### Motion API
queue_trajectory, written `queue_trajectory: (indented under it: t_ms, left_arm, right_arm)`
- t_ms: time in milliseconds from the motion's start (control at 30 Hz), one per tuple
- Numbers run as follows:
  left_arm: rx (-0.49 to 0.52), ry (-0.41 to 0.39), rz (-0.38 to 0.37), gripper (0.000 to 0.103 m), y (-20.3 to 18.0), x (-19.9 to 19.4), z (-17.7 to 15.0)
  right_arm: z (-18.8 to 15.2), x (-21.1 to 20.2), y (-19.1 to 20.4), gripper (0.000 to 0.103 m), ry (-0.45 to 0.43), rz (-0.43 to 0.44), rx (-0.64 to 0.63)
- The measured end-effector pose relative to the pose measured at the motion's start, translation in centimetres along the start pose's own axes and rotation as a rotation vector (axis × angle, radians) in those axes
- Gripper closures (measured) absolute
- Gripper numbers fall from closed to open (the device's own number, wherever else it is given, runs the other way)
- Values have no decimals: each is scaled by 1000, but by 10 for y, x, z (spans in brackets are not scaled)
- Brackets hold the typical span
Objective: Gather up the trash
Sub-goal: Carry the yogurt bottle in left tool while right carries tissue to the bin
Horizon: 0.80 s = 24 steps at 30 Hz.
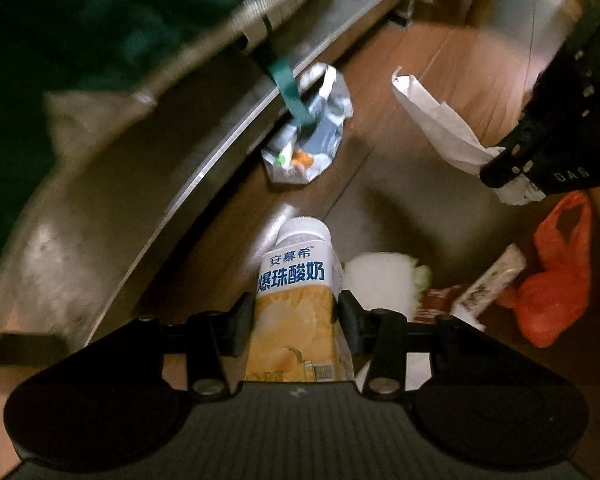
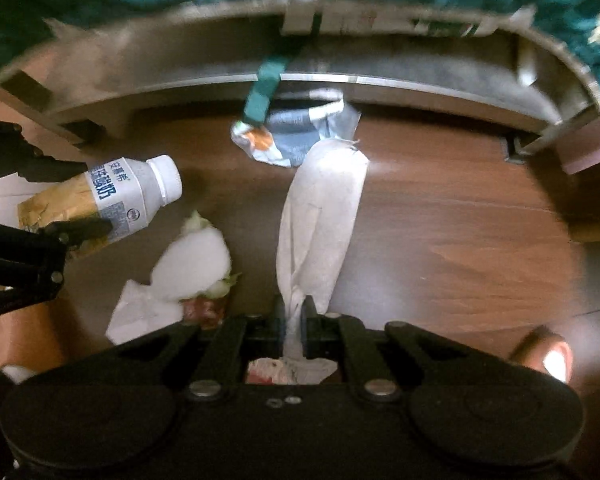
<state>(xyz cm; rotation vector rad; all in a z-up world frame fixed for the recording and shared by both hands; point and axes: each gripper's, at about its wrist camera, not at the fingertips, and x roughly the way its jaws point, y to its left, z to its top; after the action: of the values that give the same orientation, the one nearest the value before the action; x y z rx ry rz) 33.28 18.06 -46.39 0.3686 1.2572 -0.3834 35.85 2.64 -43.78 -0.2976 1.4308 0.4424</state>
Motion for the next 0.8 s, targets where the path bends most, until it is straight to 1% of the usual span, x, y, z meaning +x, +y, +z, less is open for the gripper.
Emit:
queue_trajectory:
  t_ms: [167, 267, 333, 533, 633, 800]
  left_arm:
    - [-104, 0, -18, 60, 2, -56, 3]
    - [-177, -11, -26, 60, 4, -93, 3]
    - [-198, -37, -18, 60, 1, -122, 5]
    - [-203, -154, 42, 60, -29, -217, 17]
    - [-210, -221, 73, 60, -45, -261, 26]
    - [-229, -355, 124, 60, -70, -337, 40]
  right_arm:
    - [-8, -62, -3, 97, -37, 17, 11]
    - [-16, -109, -3, 97, -87, 38, -2]
    - [-22, -141, -4, 97, -123, 56, -10]
    - [-46, -236, -9, 97, -242, 73, -36]
    - [-64, -289, -14, 97, -339, 66, -50]
    - [-95, -371, -26, 97, -535, 41, -70]
